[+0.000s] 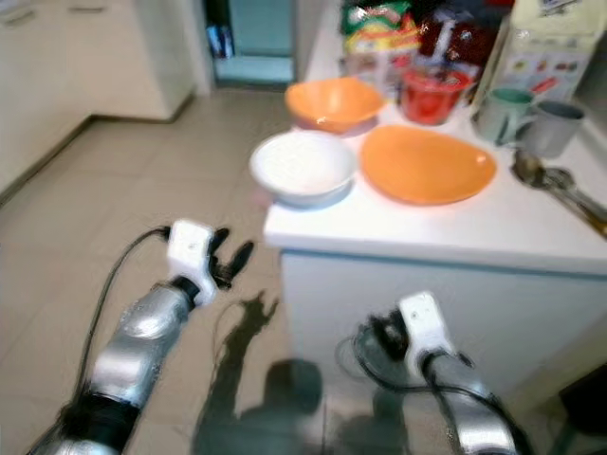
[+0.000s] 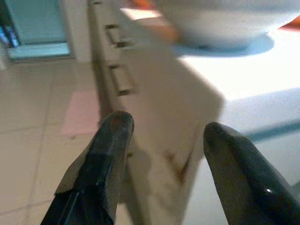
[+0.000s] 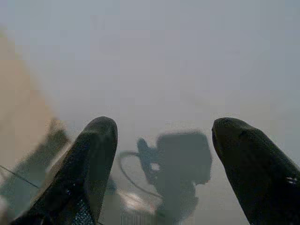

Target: Setting the table

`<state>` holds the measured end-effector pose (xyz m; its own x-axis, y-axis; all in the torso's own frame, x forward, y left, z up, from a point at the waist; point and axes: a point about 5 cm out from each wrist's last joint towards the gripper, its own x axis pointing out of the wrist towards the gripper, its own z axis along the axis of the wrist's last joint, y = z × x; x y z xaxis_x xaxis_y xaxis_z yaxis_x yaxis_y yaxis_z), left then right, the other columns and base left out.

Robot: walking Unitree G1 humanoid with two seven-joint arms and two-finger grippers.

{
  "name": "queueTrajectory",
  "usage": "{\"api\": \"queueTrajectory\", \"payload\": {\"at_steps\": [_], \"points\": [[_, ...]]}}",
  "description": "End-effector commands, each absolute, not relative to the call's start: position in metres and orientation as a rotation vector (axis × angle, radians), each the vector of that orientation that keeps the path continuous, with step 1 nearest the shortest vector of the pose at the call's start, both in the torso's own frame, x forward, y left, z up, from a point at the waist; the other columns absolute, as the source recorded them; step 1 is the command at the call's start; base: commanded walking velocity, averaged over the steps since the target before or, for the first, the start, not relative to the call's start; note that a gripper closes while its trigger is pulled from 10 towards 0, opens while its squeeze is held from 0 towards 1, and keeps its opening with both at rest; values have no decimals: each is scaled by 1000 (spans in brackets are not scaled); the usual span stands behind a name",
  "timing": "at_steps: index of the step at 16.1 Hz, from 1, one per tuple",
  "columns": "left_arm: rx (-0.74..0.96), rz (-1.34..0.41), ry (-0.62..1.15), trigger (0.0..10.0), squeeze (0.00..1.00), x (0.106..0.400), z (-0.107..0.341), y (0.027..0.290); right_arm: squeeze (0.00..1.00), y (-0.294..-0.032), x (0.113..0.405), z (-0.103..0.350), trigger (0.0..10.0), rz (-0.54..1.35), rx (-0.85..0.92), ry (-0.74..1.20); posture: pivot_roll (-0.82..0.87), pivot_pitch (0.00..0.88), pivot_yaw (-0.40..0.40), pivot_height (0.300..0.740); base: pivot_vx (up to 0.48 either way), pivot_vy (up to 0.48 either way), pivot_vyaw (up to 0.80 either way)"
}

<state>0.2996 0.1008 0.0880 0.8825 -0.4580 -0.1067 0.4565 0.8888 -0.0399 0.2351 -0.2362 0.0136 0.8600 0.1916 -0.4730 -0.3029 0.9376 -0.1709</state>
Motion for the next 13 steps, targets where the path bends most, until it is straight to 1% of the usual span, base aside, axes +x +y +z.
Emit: {"api": "queueTrajectory", "payload": {"at_steps": [1,2,3,4,5,7,8,9,10,11,13], "points": [[11,-458,104,10000,0,303,92,109,0,-227,250,36,10000,313,-294,385,-55,0,40,740,0,0,0],[14,-456,105,10000,0,303,91,109,0,-230,257,55,10000,332,-337,335,-59,0,41,740,0,0,0],[17,-454,105,10000,0,303,91,110,0,-231,259,62,10000,339,-356,317,-59,0,41,740,0,0,0],[18,-452,106,10000,0,303,89,110,0,-241,267,103,10000,399,-487,239,-62,0,39,740,0,0,0],[21,-450,104,10000,0,303,89,109,0,-247,267,122,10000,453,-557,226,-65,0,35,740,0,0,0],[23,-448,104,10000,0,303,88,108,0,-250,265,142,10000,509,-617,216,-69,0,31,740,0,0,0],[23,-447,104,10000,0,302,88,107,0,-251,266,156,10000,520,-607,198,-69,0,31,740,0,0,0],[19,-449,103,10000,0,302,87,106,0,-252,266,162,10000,509,-560,186,-73,0,28,740,0,0,0],[13,-453,99,10000,0,303,88,105,0,-255,266,160,10000,488,-569,197,-69,0,28,740,0,0,0],[15,-454,98,10000,0,303,88,105,0,-257,264,160,10000,490,-608,205,-68,0,29,740,0,0,0],[31,-455,101,10000,0,304,87,106,0,-262,259,184,10000,526,-698,201,-79,0,38,740,0,0,0]]}}
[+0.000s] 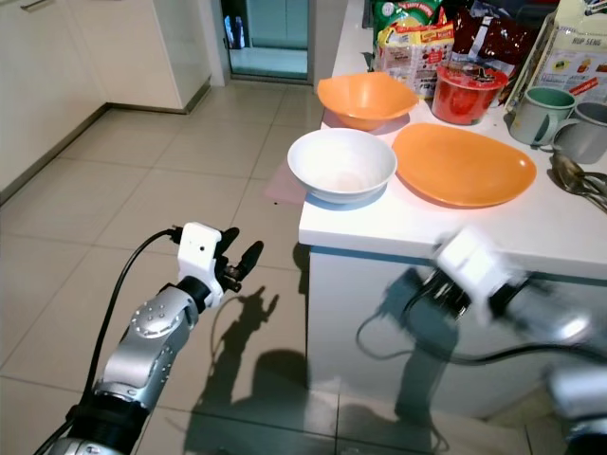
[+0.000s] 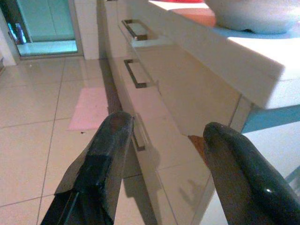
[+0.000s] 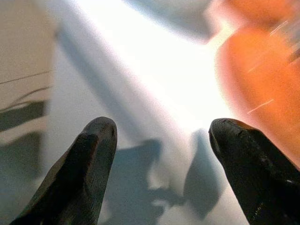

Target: Setting the table

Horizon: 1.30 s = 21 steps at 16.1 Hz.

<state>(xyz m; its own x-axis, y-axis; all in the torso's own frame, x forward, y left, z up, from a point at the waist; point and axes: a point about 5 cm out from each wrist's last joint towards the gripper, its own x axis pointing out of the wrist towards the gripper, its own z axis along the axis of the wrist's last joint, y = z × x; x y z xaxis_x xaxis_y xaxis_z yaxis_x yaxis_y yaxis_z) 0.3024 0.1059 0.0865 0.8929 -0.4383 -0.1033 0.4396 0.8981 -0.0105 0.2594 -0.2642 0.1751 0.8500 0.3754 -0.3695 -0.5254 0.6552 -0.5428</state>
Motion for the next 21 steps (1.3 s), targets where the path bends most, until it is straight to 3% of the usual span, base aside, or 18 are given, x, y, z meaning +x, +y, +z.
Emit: {"api": "queueTrajectory", "payload": {"at_steps": [1,7,16,21], "points": [[34,-458,103,10000,0,304,86,106,0,-271,257,203,10000,531,-755,199,-82,0,35,740,0,0,0],[19,-477,96,10000,0,305,86,93,0,-291,257,251,10000,560,-964,222,-105,0,11,740,0,0,0],[13,-472,61,10000,0,314,91,82,0,-286,310,305,10000,529,-1085,53,-77,0,-45,740,0,0,0],[19,-455,63,10000,0,315,91,81,0,-283,325,303,10000,561,-1104,43,-64,0,-51,740,0,0,0]]}}
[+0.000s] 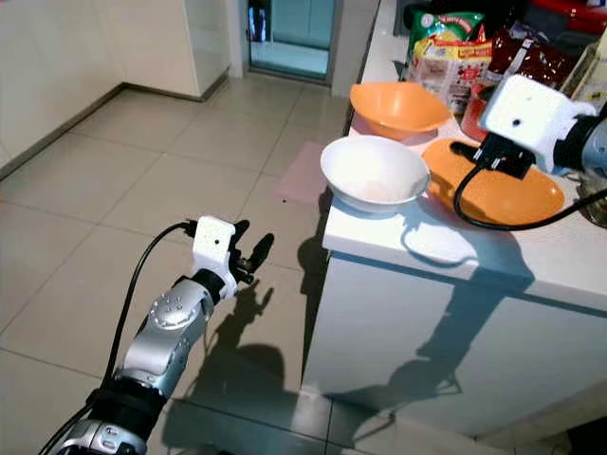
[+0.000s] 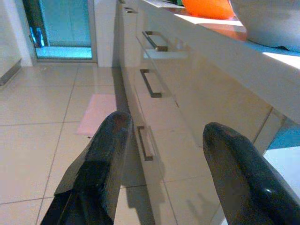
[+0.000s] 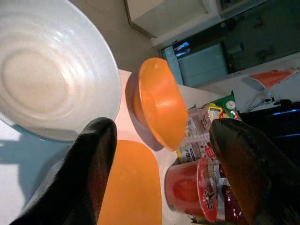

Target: Setting the table

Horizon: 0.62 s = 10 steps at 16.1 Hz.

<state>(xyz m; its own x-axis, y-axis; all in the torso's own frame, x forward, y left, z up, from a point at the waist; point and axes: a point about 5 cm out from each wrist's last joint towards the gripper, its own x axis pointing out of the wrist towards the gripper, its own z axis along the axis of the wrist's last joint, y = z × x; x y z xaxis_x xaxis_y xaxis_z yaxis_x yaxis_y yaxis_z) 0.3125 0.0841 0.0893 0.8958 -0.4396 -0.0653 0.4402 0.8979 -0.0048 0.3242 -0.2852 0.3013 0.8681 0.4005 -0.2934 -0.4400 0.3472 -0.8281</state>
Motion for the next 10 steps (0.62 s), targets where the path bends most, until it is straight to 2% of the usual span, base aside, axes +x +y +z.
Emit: {"api": "queueTrajectory", "payload": {"at_steps": [1,4,7,10], "points": [[21,-455,60,10000,0,315,92,80,0,-281,327,300,10000,576,-1103,39,-64,0,-50,740,0,0,0],[61,-479,28,10000,0,317,101,78,0,-284,326,295,10000,551,-1070,20,-52,0,-40,740,0,0,0],[76,-485,41,10000,0,319,101,81,0,-307,316,304,10000,455,-945,6,-65,0,-29,740,0,0,0],[89,-517,23,10000,0,327,114,83,0,-337,290,271,10000,321,-548,-46,-91,0,26,740,0,0,0]]}}
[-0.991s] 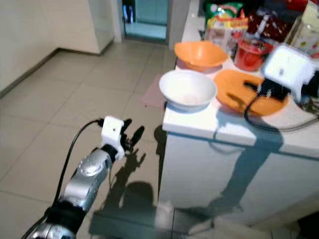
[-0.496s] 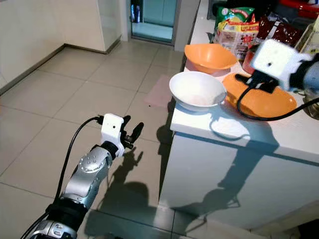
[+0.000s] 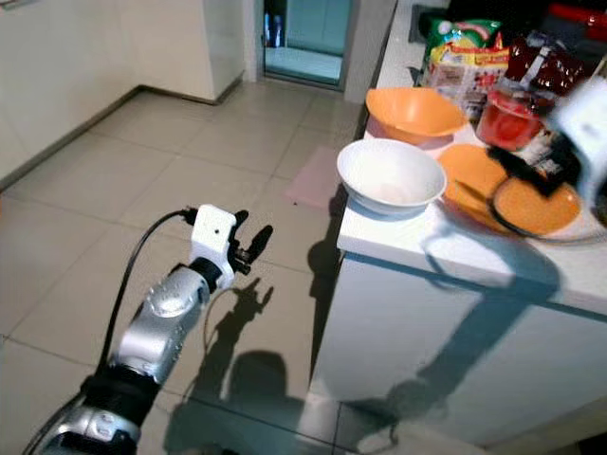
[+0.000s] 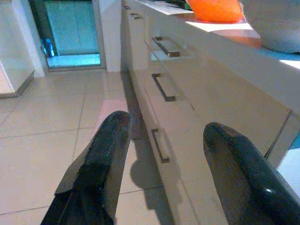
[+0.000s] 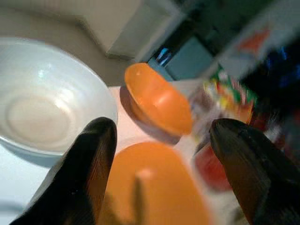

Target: Setting the table

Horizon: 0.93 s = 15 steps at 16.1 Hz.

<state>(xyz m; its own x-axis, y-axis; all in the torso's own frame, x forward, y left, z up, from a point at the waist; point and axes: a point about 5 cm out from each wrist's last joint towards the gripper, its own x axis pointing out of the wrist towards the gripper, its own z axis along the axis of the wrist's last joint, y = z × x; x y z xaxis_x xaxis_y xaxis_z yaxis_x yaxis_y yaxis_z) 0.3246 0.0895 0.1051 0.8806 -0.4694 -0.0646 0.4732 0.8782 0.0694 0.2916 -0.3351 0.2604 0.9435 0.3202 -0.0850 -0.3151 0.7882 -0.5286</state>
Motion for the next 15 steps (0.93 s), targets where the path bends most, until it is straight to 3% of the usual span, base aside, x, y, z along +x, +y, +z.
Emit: {"api": "queueTrajectory", "payload": {"at_steps": [1,4,6,7,12,15], "points": [[103,-532,14,10000,0,330,118,84,0,-343,284,255,10000,277,-464,-52,-100,0,40,740,0,0,0],[145,-561,0,10000,0,337,128,87,0,-354,256,180,10000,80,-214,-48,-116,0,76,740,0,0,0],[184,-571,17,10000,0,347,134,93,0,-329,225,97,10000,62,-91,177,-118,0,95,740,0,0,0],[207,-592,-3,10000,0,352,143,94,0,-310,219,78,10000,102,-67,222,-111,0,99,740,0,0,0],[299,-633,-96,10000,0,369,192,102,0,-250,205,33,10000,241,-14,313,-86,0,118,740,0,0,0],[358,-650,-139,10000,0,374,212,110,0,-245,204,37,10000,246,-19,299,-80,0,128,740,0,0,0]]}}
